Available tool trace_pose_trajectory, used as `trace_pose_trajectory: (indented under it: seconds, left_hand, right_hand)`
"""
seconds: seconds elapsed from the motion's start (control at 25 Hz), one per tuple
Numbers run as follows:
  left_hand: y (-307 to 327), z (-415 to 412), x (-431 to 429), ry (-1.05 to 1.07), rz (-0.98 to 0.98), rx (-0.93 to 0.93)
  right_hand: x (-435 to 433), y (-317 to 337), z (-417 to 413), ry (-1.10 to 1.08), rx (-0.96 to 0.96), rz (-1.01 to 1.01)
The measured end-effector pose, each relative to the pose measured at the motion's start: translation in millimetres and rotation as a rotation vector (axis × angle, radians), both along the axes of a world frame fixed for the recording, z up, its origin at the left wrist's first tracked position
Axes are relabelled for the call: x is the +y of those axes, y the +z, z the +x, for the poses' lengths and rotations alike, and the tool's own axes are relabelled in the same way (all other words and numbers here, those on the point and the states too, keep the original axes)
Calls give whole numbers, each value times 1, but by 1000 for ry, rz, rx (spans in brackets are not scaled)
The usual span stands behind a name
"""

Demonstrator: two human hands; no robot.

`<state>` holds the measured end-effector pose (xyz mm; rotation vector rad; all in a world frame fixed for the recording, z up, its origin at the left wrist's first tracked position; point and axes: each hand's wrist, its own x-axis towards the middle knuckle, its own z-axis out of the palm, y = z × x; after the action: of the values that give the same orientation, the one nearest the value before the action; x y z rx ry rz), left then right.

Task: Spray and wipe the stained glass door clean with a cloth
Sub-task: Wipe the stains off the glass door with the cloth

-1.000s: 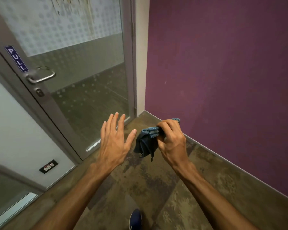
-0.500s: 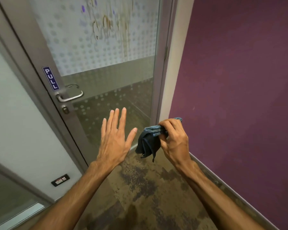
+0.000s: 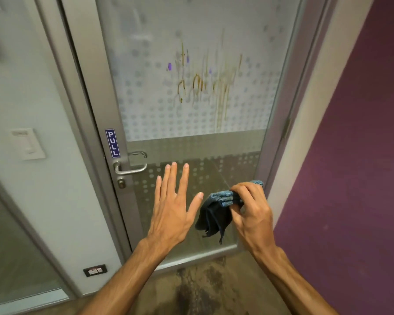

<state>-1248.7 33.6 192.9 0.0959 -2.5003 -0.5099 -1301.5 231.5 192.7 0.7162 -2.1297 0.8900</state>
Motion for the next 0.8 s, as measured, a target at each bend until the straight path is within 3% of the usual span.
trace_pose_trajectory:
  seconds: [0.44, 0.8]
  left_hand:
    - [10, -108, 3, 202, -53, 11]
    - [14, -184, -80, 258, -118, 63]
  right_hand:
    - [3, 15, -135, 111, 26, -88]
    - [-85, 13, -216, 160, 11, -160]
